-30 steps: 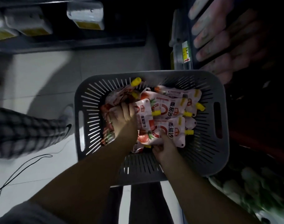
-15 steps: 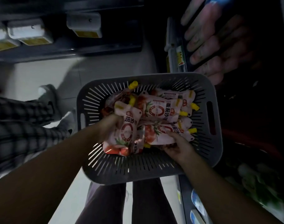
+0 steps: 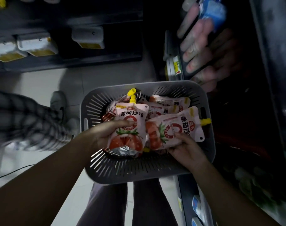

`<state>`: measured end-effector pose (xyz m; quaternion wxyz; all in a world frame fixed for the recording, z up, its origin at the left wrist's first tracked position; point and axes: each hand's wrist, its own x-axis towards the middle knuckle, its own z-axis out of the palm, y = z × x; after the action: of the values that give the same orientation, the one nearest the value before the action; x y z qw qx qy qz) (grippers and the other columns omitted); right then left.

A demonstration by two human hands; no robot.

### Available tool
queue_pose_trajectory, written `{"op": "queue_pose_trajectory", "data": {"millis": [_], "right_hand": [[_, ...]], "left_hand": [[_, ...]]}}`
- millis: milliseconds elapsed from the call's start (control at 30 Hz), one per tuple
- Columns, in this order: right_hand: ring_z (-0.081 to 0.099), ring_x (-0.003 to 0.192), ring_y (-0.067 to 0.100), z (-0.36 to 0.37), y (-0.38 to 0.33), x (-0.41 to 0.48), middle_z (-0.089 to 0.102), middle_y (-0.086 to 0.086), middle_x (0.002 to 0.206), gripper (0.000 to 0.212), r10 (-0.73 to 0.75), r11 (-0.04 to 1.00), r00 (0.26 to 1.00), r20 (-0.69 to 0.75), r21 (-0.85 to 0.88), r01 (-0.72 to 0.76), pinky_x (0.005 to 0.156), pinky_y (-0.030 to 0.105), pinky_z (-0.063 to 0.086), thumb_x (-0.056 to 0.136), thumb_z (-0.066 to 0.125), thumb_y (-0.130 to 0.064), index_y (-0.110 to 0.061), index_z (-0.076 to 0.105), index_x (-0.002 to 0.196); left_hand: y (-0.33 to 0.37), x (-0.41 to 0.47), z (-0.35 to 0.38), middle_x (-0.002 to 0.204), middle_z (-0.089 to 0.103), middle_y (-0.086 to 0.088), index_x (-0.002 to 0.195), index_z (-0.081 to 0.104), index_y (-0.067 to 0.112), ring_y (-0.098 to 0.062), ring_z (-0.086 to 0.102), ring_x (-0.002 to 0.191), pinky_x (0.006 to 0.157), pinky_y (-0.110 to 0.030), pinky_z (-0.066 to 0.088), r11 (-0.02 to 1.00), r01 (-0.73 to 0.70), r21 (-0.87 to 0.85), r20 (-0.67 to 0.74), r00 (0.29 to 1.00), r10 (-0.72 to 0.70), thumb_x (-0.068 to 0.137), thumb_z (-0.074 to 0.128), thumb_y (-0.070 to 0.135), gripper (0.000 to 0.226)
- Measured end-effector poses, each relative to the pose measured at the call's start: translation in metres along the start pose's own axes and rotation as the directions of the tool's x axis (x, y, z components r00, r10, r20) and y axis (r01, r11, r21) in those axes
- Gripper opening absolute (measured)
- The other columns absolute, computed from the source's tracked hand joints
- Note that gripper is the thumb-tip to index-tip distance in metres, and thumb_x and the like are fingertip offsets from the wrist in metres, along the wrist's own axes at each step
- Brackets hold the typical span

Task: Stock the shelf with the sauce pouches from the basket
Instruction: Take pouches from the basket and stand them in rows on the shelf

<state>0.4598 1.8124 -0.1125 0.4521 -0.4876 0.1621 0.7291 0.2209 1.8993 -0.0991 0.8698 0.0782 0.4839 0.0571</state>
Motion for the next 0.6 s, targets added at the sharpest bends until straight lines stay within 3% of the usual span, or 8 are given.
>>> {"op": "queue_pose_trajectory", "data": {"millis": [200, 267, 333, 433, 533, 600], "right_hand": [[0.064, 0.108, 0.032, 0.029, -0.013, -0.021, 0.066, 0.018, 0.120, 0.097, 0.023, 1.000, 0.998, 0.060, -0.003, -0.023, 0.088, 0.057, 0.050, 0.030, 0.097, -0.026, -0.007, 0.062, 0.119], [0.068, 0.101, 0.030, 0.045, -0.020, -0.029, 0.068, 0.017, 0.115, 0.095, 0.001, 0.998, 0.999, 0.044, -0.060, 0.002, 0.080, 0.053, 0.056, 0.034, 0.095, -0.027, -0.008, 0.061, 0.121], [0.072, 0.087, 0.026, 0.063, -0.028, -0.041, 0.073, 0.015, 0.101, 0.076, -0.047, 0.991, 0.998, 0.042, -0.124, 0.052, 0.066, 0.043, 0.059, 0.048, 0.086, -0.024, -0.007, 0.062, 0.118], [0.073, 0.074, 0.020, 0.088, -0.045, -0.062, 0.076, 0.008, 0.085, 0.038, -0.156, 0.956, 0.981, 0.114, -0.232, 0.179, 0.060, 0.033, 0.060, 0.067, 0.065, -0.021, -0.009, 0.066, 0.103], [0.072, 0.082, 0.023, 0.109, -0.058, -0.082, 0.073, 0.012, 0.097, 0.044, -0.290, 0.894, 0.946, 0.143, -0.313, 0.321, 0.066, 0.036, 0.060, 0.067, 0.067, -0.021, -0.007, 0.065, 0.108], [0.073, 0.078, 0.022, 0.123, -0.065, -0.101, 0.075, 0.010, 0.092, 0.038, -0.354, 0.860, 0.922, 0.155, -0.335, 0.386, 0.071, 0.040, 0.060, 0.067, 0.069, -0.016, -0.008, 0.066, 0.105]], "left_hand": [[0.007, -0.025, 0.024, 0.100, 0.072, -0.020, 0.090, 0.076, 0.011, -0.034, 0.071, 0.089, 0.076, -0.044, 0.058, 0.992, -0.069, 0.106, 0.089, 0.994, 0.060, 0.034, 0.094, 0.017, 0.059], [0.011, -0.035, 0.038, 0.098, 0.073, -0.020, 0.095, 0.073, 0.008, -0.033, 0.071, 0.087, 0.075, -0.042, 0.059, 0.982, -0.120, 0.145, 0.090, 0.990, 0.108, 0.040, 0.092, 0.016, 0.059], [0.017, -0.047, 0.050, 0.091, 0.074, -0.017, 0.099, 0.068, 0.005, -0.029, 0.073, 0.079, 0.068, -0.036, 0.060, 0.965, -0.195, 0.176, 0.056, 0.981, 0.188, 0.049, 0.086, 0.015, 0.054], [0.032, -0.069, 0.062, 0.091, 0.074, -0.017, 0.094, 0.072, 0.006, -0.027, 0.073, 0.078, 0.065, -0.035, 0.059, 0.931, -0.331, 0.154, 0.030, 0.943, 0.331, 0.033, 0.094, 0.021, 0.067], [0.051, -0.099, 0.075, 0.087, 0.075, -0.015, 0.082, 0.077, 0.011, -0.025, 0.073, 0.074, 0.059, -0.032, 0.059, 0.877, -0.454, 0.154, 0.032, 0.890, 0.455, 0.020, 0.096, 0.024, 0.067], [0.065, -0.122, 0.087, 0.083, 0.076, -0.013, 0.078, 0.078, 0.013, -0.023, 0.074, 0.070, 0.056, -0.030, 0.058, 0.849, -0.500, 0.169, 0.047, 0.865, 0.500, 0.017, 0.095, 0.026, 0.064]]}}
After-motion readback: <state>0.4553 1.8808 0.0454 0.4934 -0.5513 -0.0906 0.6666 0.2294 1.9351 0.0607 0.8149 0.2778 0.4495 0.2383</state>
